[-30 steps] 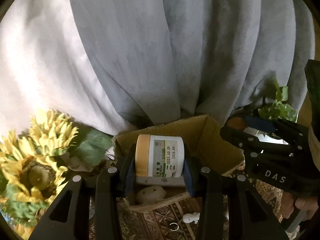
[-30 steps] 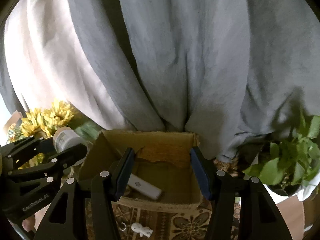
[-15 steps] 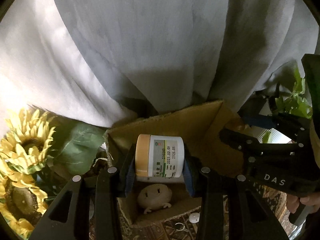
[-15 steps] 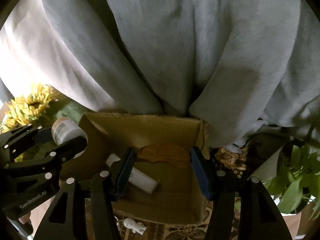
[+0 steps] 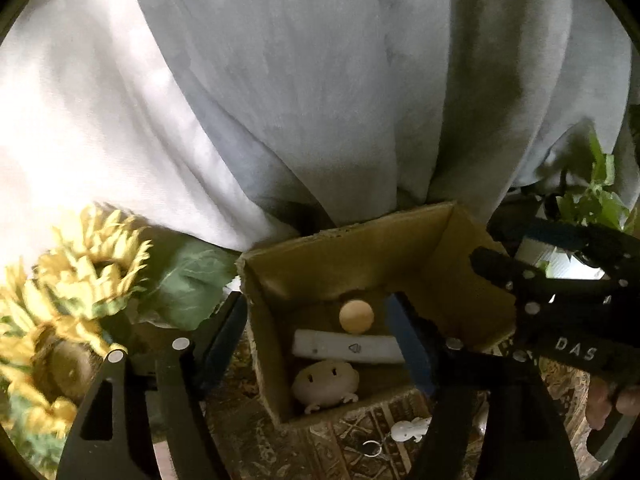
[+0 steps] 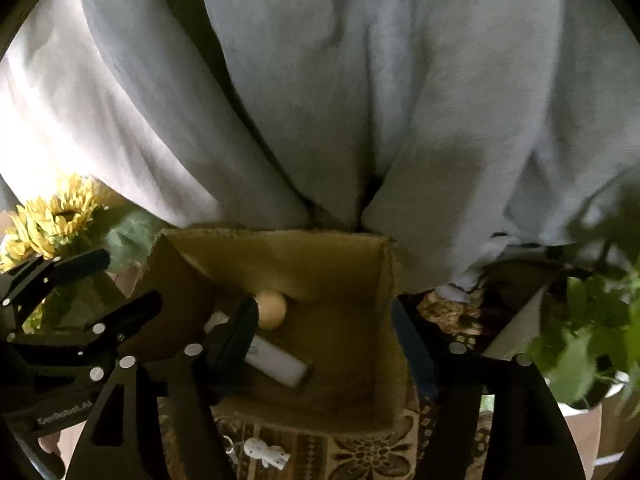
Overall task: Organize rigid objects
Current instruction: 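Lower the jar into the box with the left tool and open it, then move left tool to the round green-and-white tin while right tool approaches the silver egg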
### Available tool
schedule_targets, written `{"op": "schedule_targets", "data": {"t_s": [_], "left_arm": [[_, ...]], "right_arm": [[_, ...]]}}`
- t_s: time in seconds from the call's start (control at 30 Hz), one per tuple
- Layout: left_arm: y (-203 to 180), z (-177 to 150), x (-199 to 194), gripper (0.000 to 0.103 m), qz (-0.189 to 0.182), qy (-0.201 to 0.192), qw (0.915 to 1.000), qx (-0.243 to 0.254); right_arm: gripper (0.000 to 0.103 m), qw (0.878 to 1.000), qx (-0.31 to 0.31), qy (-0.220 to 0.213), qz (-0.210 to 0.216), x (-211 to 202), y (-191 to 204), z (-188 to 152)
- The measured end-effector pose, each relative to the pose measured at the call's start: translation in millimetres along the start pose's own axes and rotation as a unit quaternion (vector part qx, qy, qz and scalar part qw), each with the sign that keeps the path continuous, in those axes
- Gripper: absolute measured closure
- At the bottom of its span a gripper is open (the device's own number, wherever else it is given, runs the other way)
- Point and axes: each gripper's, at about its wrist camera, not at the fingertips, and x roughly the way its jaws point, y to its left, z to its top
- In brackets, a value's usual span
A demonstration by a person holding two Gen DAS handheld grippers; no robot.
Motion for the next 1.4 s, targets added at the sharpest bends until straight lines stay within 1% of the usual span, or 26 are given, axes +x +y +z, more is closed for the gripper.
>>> {"op": "schedule_targets", "data": {"t_s": [0.2,0.33,0.53,0.63,0.77,0.97,1.1,1.2,1.4], "left_arm": [[-4,-15,-34,0.026,0.013,-0.039,0.9992,0.003],[-9,-27,-57,0.017,0.02,-0.066,0.9976,0.001],[-15,-50,-85,0.012,0.039,-0.091,0.995,0.008],[-17,-63,-98,0.011,0.05,-0.101,0.9936,0.009],[-21,-81,-113,0.006,0.061,-0.117,0.9913,0.005],[-31,-109,-134,0.006,0.075,-0.128,0.9888,-0.01],[-37,-126,-143,0.006,0.077,-0.128,0.9887,-0.017],[-42,-140,-144,0.006,0.072,-0.125,0.9892,-0.027],[-50,-164,-137,0.006,0.066,-0.112,0.9904,-0.048]], "right_arm": [[0.023,0.999,0.003,-0.047,-0.021,-36,2,-14],[0.021,0.997,0.001,-0.074,-0.028,-61,3,-26],[0.016,0.993,-0.003,-0.111,-0.046,-94,2,-44],[0.015,0.991,-0.009,-0.125,-0.057,-108,4,-57],[0.013,0.989,-0.005,-0.135,-0.056,-122,7,-72],[0.013,0.988,0.001,-0.147,-0.046,-140,16,-98],[0.013,0.988,-0.002,-0.15,-0.041,-147,18,-113],[0.013,0.988,-0.001,-0.151,-0.036,-151,17,-124],[0.013,0.987,-0.004,-0.153,-0.041,-152,13,-145]]}}
